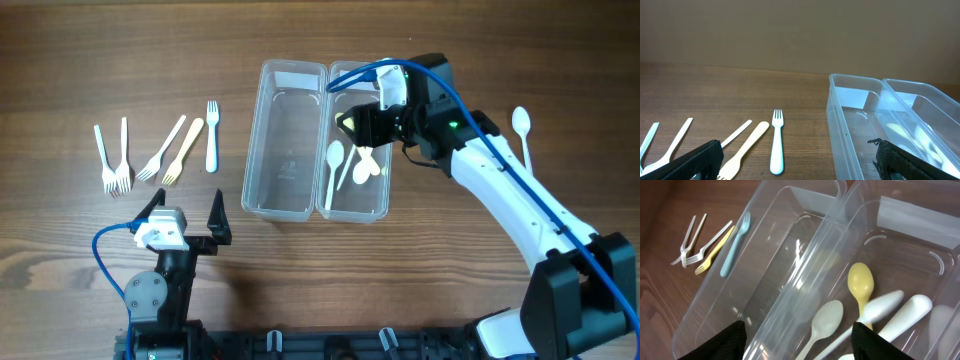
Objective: Pack container
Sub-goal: 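Place the white spoon into the right container and release, then move the right gripper to the last white spoon and grasp it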
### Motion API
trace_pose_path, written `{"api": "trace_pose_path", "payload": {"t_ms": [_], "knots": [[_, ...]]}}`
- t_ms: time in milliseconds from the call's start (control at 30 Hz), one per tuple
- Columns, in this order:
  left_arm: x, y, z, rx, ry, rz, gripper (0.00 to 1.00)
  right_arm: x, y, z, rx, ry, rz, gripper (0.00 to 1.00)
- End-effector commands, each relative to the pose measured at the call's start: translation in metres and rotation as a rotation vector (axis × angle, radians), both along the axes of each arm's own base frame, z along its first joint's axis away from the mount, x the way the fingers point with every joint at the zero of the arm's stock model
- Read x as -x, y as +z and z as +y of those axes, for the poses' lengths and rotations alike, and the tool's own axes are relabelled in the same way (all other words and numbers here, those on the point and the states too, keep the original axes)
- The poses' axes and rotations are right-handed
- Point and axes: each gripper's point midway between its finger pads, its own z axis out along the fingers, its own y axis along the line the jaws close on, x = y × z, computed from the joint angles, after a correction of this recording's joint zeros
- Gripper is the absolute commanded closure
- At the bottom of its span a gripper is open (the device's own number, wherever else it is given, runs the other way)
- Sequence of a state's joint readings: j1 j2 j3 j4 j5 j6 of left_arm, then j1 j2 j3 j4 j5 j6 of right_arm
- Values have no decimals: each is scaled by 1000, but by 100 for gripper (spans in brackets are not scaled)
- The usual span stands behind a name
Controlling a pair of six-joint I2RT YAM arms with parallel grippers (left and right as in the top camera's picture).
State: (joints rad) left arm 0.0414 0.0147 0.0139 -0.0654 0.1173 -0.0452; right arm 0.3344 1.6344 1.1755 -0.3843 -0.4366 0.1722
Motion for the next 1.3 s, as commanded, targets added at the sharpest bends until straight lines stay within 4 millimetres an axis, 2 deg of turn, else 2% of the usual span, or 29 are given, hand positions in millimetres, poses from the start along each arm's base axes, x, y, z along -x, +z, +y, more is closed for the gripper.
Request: {"api": "trace_pose_path", "payload": {"t_ms": [0,100,200,267,333,400,500,667,767,900,1133,1267], "knots": [[0,-3,1,-15,5,2,0,-12,12,-31,-7,-89,-21,33],[0,-3,1,-15,5,2,0,-21,27,-66,-6,-175,-51,33],[0,-3,1,-15,5,2,0,-27,39,-122,44,-319,-75,35],[0,-3,1,-15,5,2,0,-24,43,-166,125,-386,-99,37],[0,-3,1,-15,5,2,0,-18,41,-201,222,-416,-112,38],[0,-3,1,-15,5,2,0,-8,33,-250,368,-506,-87,38],[0,-3,1,-15,5,1,0,6,25,-307,521,-658,-32,39],[0,-3,1,-15,5,2,0,8,24,-343,535,-751,-31,39],[0,-3,1,-15,5,2,0,10,17,-356,557,-771,-9,40],[0,-3,1,-15,5,1,0,11,-9,-369,593,-780,64,42],[0,-3,1,-15,5,2,0,6,-67,-371,628,-692,181,42],[0,-3,1,-15,5,2,0,3,-90,-372,629,-675,222,42]]}}
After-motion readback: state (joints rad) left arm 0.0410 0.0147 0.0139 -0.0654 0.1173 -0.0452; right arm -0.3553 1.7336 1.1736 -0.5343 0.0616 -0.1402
